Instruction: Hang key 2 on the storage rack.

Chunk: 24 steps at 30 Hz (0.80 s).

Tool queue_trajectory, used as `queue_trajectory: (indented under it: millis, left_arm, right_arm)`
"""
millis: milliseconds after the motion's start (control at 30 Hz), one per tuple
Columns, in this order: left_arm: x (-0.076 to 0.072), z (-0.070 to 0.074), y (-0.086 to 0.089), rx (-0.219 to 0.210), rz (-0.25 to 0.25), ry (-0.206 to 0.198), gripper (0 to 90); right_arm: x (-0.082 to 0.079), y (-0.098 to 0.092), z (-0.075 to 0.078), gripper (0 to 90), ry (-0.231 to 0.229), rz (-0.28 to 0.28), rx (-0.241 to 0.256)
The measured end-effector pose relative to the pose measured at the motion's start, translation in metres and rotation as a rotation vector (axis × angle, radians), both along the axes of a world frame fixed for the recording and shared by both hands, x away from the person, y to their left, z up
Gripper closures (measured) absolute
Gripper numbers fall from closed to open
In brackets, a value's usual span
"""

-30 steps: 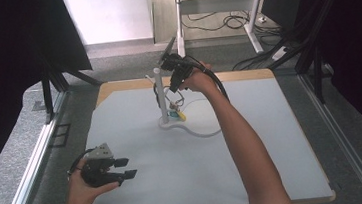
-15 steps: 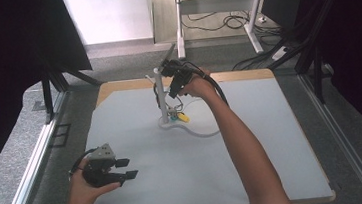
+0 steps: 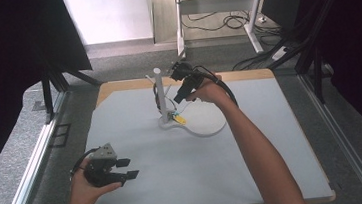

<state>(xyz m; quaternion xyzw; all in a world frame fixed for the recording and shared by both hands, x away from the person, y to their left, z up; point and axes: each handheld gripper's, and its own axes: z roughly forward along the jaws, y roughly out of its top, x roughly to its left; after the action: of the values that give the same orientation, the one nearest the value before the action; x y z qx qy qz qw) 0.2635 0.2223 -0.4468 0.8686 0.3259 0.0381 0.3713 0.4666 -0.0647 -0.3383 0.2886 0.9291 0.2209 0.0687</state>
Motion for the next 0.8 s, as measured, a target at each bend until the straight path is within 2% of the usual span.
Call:
queue_trajectory:
  millis: [167, 267, 433, 700, 800]
  left_arm:
    - [0.001, -0.001, -0.001, 0.009, 0.0, 0.005, 43.9]
    - [0.001, -0.002, -0.002, 0.017, -0.003, 0.006, 43.8]
    - [0.001, -0.002, -0.002, 0.01, 0.003, 0.007, 43.8]
    - [0.005, -0.003, -0.003, 0.005, 0.008, 0.01, 43.7]
    - [0.005, -0.005, -0.004, 0.013, 0.004, 0.015, 43.7]
  right_arm:
    - [-0.011, -0.014, 0.005, 51.7, -0.032, -0.002, 0.032]
    - [-0.017, -0.025, 0.004, 49.7, -0.062, -0.023, 0.058]
    - [-0.029, -0.046, -0.005, 48.4, -0.062, -0.043, 0.102]
    - [-0.067, -0.094, -0.023, 46.4, -0.1, -0.045, 0.2]
    - [-0.086, -0.113, -0.034, 46.1, -0.115, -0.069, 0.23]
